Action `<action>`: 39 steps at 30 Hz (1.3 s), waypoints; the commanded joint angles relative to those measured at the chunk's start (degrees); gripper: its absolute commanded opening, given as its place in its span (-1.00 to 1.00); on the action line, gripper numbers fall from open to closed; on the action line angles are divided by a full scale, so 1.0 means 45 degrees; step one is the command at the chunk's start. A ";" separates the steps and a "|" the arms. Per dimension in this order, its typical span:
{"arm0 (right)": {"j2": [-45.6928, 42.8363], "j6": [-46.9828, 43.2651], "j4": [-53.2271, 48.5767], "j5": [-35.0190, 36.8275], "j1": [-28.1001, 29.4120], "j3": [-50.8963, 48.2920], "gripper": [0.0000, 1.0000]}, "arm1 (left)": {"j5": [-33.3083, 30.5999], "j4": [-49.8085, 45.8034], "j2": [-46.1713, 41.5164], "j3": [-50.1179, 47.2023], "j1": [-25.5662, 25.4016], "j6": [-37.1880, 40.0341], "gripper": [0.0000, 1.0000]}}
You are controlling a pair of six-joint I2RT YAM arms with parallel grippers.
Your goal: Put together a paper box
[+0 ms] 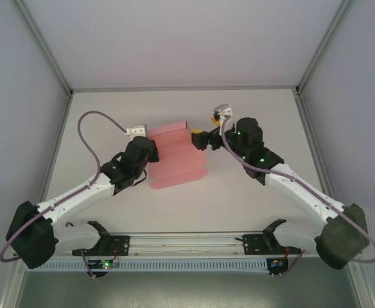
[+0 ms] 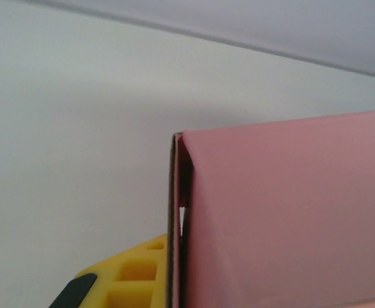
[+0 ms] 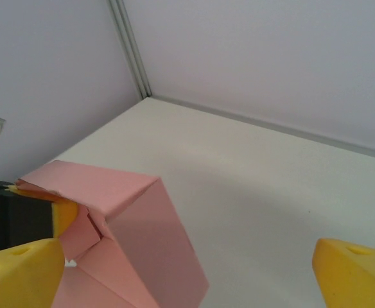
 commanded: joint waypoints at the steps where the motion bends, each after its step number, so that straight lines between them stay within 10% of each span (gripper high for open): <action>1: -0.0637 0.0664 -0.0955 -0.0708 -0.0242 -0.0289 0.96 | 0.0047 -0.1514 0.0383 0.1221 0.0440 0.3662 -1.00; 6: -0.1375 0.0751 -0.1983 0.0146 -0.0562 -0.0834 0.96 | 0.3485 -0.4475 0.1580 0.3486 0.0923 0.6640 -1.00; 17: -0.2301 0.0685 -0.3295 -0.0124 -0.1186 -0.1924 0.97 | 0.5507 -0.8563 0.4136 0.6986 0.1133 1.2175 -1.00; 23: -0.2298 0.0620 -0.3866 0.0036 -0.1584 -0.2094 0.97 | 0.5163 -1.1289 0.6526 0.9518 0.1086 1.5553 -1.00; 39: -0.2521 0.0734 -0.3986 0.0033 -0.2735 -0.3035 0.97 | 0.4158 -1.5468 1.4273 1.7226 0.0633 1.6988 -1.00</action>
